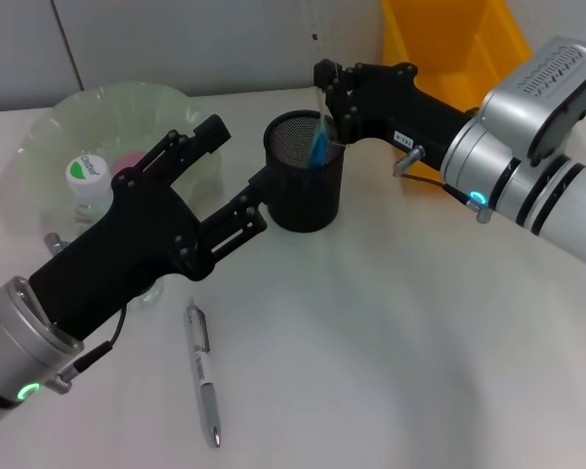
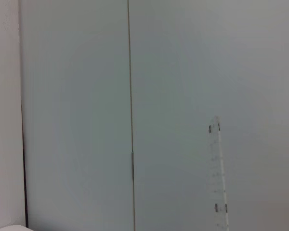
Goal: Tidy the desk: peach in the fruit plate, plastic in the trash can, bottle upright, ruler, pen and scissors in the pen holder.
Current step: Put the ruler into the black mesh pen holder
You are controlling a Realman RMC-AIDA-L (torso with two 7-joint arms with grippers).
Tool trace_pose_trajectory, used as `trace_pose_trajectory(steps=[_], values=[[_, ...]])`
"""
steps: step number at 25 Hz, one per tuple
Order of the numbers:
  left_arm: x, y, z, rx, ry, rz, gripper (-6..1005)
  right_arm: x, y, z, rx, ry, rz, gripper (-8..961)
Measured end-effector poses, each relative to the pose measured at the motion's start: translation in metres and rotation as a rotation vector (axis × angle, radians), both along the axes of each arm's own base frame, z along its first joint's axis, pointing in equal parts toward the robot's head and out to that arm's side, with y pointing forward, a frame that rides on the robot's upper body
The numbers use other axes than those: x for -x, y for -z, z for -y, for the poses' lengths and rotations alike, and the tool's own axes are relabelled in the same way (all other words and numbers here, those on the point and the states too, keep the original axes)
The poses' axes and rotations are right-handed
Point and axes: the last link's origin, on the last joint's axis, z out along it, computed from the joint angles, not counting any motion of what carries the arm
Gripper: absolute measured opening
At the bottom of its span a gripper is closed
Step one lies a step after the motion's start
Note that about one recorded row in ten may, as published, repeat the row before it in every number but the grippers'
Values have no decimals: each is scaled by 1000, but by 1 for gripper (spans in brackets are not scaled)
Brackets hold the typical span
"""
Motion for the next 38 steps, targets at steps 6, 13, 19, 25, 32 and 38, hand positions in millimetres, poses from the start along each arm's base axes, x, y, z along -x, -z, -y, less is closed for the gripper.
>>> trace_pose_trajectory(steps=[6, 13, 19, 25, 32, 38], values=[[-1, 1, 0, -1, -3, 14, 782, 7, 0, -5, 0, -18, 4, 14], [2, 2, -1, 0, -15, 14, 782, 20, -5, -7, -15, -58, -10, 14], [1, 2, -2, -3, -18, 18, 783, 29, -2, -15, -6, -73, 4, 14], [1, 3, -2, -5, -20, 21, 783, 29, 10, -27, 29, -50, 42, 15], [2, 4, -2, -1, -27, 22, 783, 25, 16, -35, 48, -18, 65, 15], [8, 7, -1, 6, -42, 8, 783, 23, 17, -36, 41, -19, 83, 15]])
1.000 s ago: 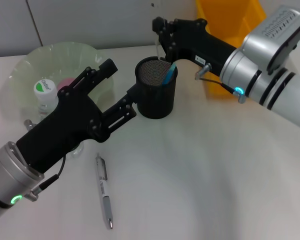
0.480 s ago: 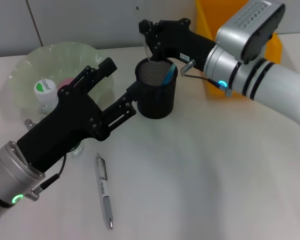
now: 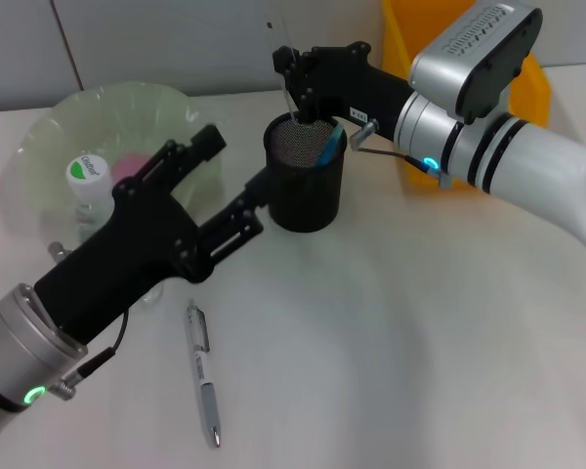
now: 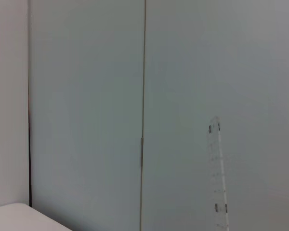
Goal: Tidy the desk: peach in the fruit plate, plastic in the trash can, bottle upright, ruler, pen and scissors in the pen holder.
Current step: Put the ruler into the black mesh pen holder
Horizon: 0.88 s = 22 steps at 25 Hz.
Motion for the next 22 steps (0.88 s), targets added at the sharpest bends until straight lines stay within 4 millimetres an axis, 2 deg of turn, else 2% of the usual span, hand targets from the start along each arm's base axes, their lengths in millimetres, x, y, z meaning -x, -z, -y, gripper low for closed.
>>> trace_pose_trajectory(steps=[6, 10, 13, 14, 15, 19, 20, 22], values=[[17, 3, 2, 55, 14, -111, 783, -3, 1, 1, 5, 6, 2, 16], [32, -7, 3, 109, 14, -188, 782, -3, 1, 1, 5, 6, 2, 16], [32, -7, 3, 109, 14, -188, 782, -3, 1, 1, 5, 6, 3, 16], [43, -17, 1, 206, 21, -312, 782, -3, 1, 1, 5, 6, 3, 16], [45, -18, 0, 239, 22, -360, 782, -3, 1, 1, 5, 6, 3, 16], [47, -21, -3, 268, 21, -423, 782, -3, 1, 1, 4, 7, 5, 16], [46, -26, -7, 310, 16, -549, 782, -3, 1, 1, 4, 7, 5, 16], [45, -30, -9, 314, 13, -567, 782, -3, 1, 1, 5, 6, 5, 17]])
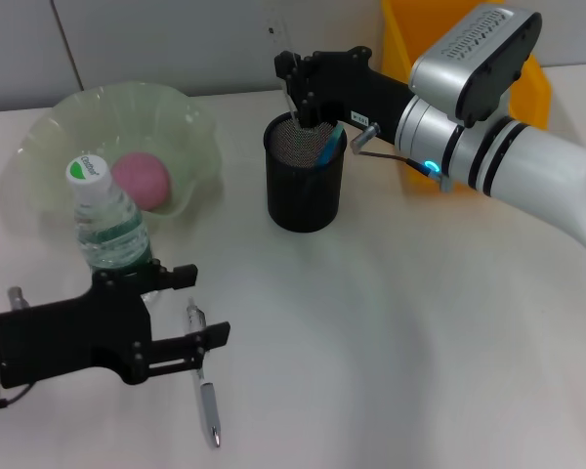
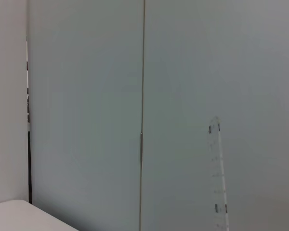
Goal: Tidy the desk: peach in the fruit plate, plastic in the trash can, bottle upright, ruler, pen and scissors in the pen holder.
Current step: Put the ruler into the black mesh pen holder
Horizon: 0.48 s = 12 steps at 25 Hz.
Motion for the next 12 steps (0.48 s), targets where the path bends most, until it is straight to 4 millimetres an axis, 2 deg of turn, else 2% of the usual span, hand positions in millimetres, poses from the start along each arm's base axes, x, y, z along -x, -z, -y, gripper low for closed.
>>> trace_pose_trajectory(steps=[4, 8, 9, 12], values=[[-5, -13, -1, -1, 15, 36, 782, 1, 1, 1, 3, -4, 1, 17], [-5, -13, -1, -1, 15, 36, 783, 1, 2, 1, 6, -6, 4, 17], [-7, -20, 0, -8, 22, 71, 783, 1, 2, 1, 7, -5, 4, 38], [-8, -24, 1, -10, 31, 82, 783, -1, 2, 2, 9, -3, 4, 100]])
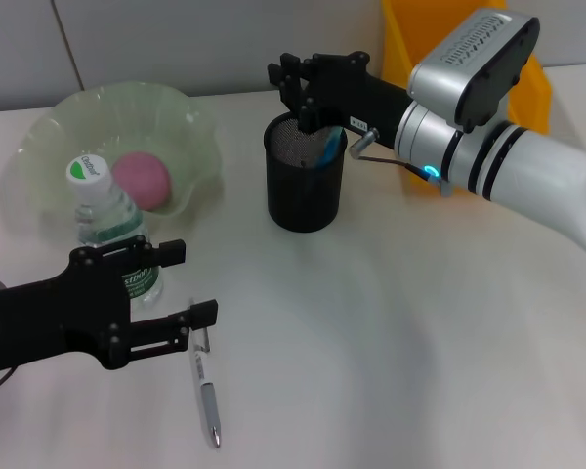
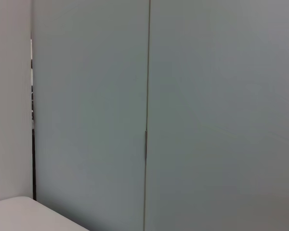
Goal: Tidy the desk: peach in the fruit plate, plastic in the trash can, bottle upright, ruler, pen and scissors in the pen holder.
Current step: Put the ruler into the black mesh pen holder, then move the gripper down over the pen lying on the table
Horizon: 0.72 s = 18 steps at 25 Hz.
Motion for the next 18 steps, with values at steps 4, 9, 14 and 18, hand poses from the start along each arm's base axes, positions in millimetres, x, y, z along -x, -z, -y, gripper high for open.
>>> trace_pose_trajectory(steps=[4, 9, 14, 18], values=[[0, 0, 0, 0, 1, -2, 782, 0, -2, 4, 5, -17, -33, 183], [-1, 0, 0, 3, 4, -3, 783, 1, -13, 17, -8, -62, -127, 401], [0, -1, 0, 13, -16, -9, 782, -9, -33, 34, -35, -74, -248, 494], [-5, -1, -1, 57, -52, -43, 777, -23, -55, 55, -66, -119, -360, 570]])
